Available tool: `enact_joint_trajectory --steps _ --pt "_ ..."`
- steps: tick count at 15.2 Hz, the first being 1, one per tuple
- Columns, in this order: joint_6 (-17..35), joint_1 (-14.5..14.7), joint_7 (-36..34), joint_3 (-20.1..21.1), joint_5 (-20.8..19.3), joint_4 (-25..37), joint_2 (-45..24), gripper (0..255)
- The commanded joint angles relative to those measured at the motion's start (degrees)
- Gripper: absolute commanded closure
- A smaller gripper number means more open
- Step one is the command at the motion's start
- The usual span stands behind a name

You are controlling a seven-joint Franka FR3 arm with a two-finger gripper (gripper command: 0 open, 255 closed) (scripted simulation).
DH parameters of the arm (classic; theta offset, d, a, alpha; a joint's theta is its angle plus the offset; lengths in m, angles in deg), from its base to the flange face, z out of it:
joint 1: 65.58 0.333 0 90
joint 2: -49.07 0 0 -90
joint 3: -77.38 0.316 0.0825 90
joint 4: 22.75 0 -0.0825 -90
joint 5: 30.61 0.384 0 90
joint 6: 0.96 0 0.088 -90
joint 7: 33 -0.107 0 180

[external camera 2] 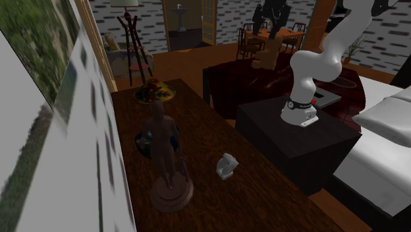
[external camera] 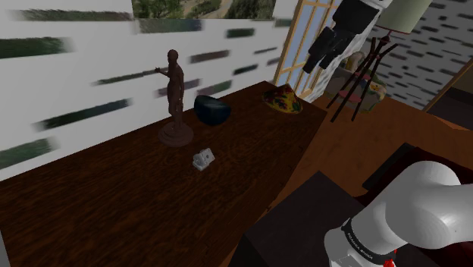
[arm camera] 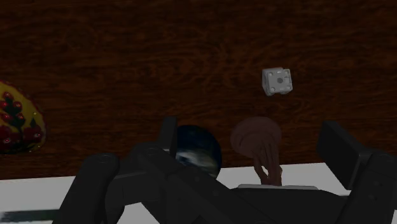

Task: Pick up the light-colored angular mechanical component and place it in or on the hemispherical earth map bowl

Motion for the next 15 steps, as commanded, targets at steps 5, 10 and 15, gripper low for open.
enact_joint_trajectory --steps 5,10,15 --pt "7.4 0.7 -1.3 2.1 0.8 -5.0 -2.4 0" --pt "16.9 1.6 -3.0 4.9 1.5 -9.7 -7.2 0" --pt "26.5 2.2 -4.9 7.8 1.7 -12.5 -14.1 0"
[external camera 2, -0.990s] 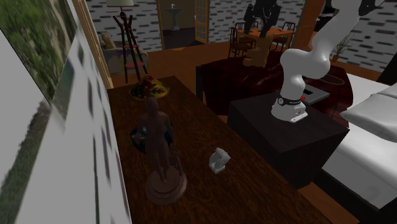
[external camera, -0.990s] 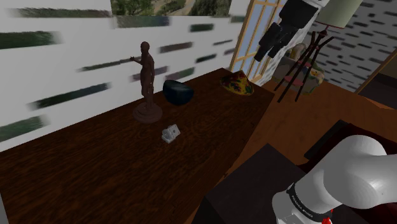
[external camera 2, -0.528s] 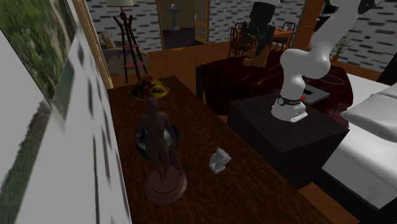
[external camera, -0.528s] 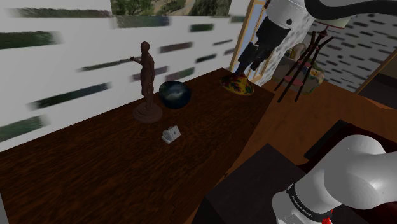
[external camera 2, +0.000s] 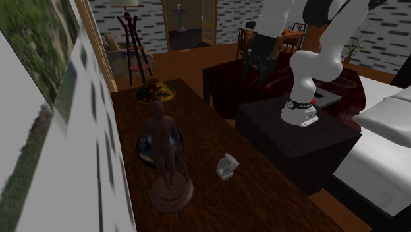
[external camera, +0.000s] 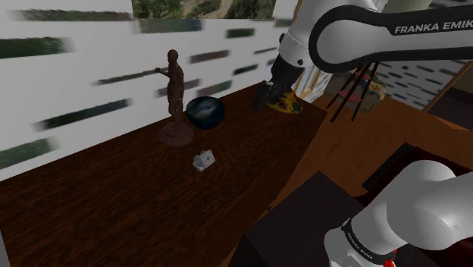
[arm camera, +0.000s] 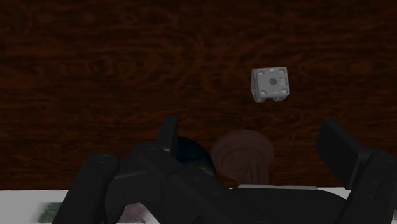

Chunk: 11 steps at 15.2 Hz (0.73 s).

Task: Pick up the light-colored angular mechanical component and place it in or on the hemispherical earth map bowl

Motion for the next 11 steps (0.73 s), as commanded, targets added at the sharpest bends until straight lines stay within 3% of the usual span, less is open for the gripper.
enact_joint_trajectory --steps 1,7,11 --pt "4.2 0.1 -0.7 1.1 -0.1 -1.1 -3.0 0" --pt "15.4 0.0 -4.2 4.8 -2.0 -1.3 -14.1 0" --pt "22.1 -0.6 -7.9 7.2 -5.4 0.1 -22.6 0"
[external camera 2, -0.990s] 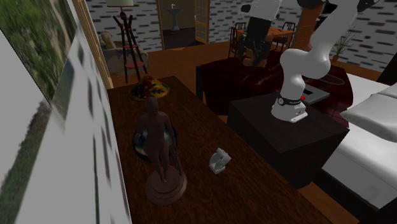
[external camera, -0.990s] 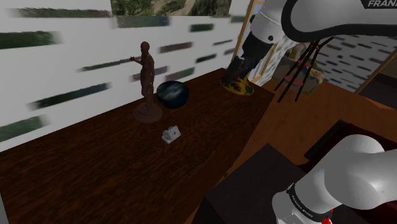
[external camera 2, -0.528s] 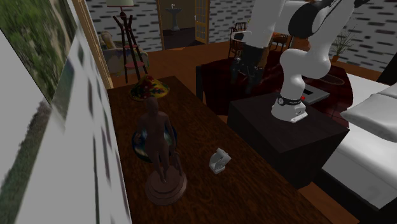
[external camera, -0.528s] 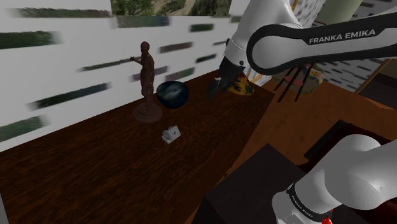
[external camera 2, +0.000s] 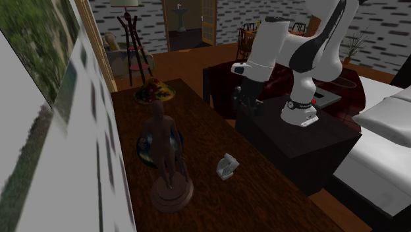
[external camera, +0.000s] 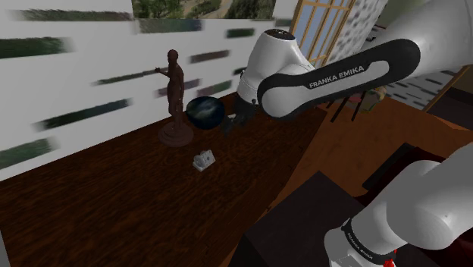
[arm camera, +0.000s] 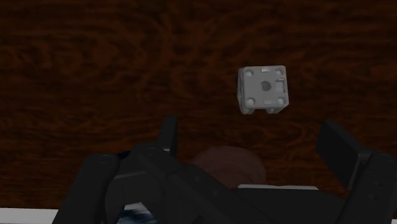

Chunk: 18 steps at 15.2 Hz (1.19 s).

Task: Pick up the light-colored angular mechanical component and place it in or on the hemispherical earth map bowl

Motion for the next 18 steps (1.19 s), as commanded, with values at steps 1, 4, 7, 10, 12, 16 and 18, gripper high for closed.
enact_joint_trajectory --steps 1,4,7,10,12,16,18 --pt "3.6 -0.3 -2.1 1.1 -2.2 0.7 -4.4 0" --pt "7.7 -0.5 -6.4 2.1 -7.2 2.9 -11.4 0" --pt "11.0 0.3 -11.5 1.9 -13.2 5.9 -18.5 0" --pt "13.4 2.5 -16.4 0.2 -19.1 9.7 -25.5 0" --pt "14.4 3.6 -17.7 -0.8 -20.8 10.8 -27.8 0" --pt "16.4 4.7 -19.5 -2.5 -23.1 11.9 -31.0 0" --pt "17.4 5.3 -20.3 -3.3 -24.1 12.6 -32.6 0"
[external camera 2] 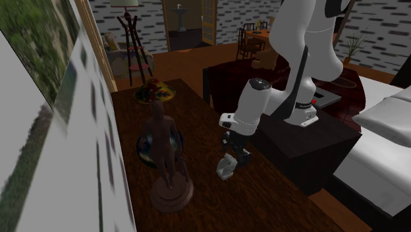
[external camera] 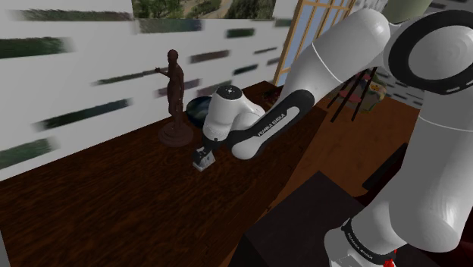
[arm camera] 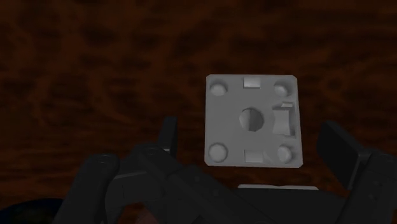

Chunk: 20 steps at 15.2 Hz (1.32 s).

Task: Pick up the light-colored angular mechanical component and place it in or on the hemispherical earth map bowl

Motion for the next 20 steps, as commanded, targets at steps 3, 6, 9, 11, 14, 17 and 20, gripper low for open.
enact_joint_trajectory --steps 3,6,9,11,14,17,20 --pt "0.7 0.5 -0.6 -0.7 -0.8 0.8 -1.4 0" --pt "0.7 0.5 -0.6 -0.7 -0.8 0.8 -1.4 0" --pt "0.7 0.5 -0.5 -0.7 -0.8 0.8 -1.4 255" --pt "0.7 0.5 -0.5 -0.7 -0.8 0.8 -1.4 255" --pt "0.7 0.5 -0.6 -0.7 -0.8 0.8 -1.4 255" --pt "0.7 0.5 -0.6 -0.7 -0.8 0.7 -1.4 255" --pt "-0.5 -0.2 0.4 0.2 0.3 0.5 0.0 255"
